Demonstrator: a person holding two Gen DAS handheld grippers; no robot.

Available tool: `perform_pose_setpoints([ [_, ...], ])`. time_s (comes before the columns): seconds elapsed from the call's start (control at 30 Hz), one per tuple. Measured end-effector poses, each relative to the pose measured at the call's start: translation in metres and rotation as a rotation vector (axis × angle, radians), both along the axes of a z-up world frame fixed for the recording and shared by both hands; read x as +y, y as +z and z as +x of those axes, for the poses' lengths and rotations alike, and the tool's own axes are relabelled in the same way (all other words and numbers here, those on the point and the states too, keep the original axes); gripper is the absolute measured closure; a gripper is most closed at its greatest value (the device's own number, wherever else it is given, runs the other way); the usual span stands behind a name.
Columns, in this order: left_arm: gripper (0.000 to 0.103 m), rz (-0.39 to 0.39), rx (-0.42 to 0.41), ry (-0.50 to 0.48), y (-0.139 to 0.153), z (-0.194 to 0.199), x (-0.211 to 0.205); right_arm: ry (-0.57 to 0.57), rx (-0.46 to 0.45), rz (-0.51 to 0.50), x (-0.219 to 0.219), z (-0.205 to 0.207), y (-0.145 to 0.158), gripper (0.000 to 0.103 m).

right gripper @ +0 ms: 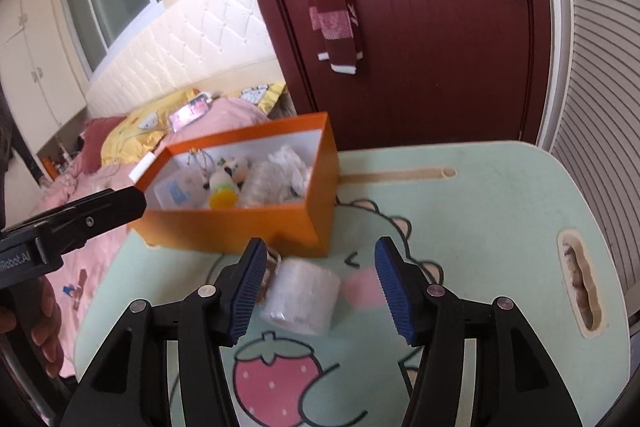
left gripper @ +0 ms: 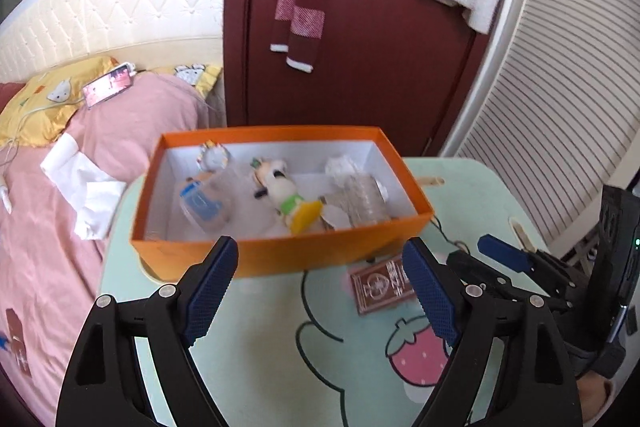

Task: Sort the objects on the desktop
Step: 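Grasp the clear tape roll with the right gripper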

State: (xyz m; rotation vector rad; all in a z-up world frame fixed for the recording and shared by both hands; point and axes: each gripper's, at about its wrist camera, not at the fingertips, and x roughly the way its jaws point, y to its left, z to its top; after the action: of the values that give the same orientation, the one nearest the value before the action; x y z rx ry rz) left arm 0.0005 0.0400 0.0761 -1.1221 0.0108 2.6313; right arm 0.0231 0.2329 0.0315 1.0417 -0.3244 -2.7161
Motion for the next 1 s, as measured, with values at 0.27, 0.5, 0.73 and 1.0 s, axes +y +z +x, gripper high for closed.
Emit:
perform_pose_setpoints([
  [0.27,0.019,-0.278,0.064,-0.126,-0.039,0.026,0.040,0.084,-0.032,0.148,-0.006,0.026,-0.023,0.047],
  [0.5,0.019,-0.293,0.050,-0.138,-0.048,0.018,0.046,0.097,-0.067,0.136,-0.011,0.013,-0.034,0.059],
  [0.73,0.019,-0.300,0.037,-0.143,-0.052,0.015,0.048,0.104,-0.111,0.063,-0.011,-0.010,-0.038,0.089],
  [1.0,0.019,-0.322,0.046,-0.169,-0.052,0.012,0.065,0.037,-0.123,-0.011,0.015,-0.002,-0.035,0.091],
])
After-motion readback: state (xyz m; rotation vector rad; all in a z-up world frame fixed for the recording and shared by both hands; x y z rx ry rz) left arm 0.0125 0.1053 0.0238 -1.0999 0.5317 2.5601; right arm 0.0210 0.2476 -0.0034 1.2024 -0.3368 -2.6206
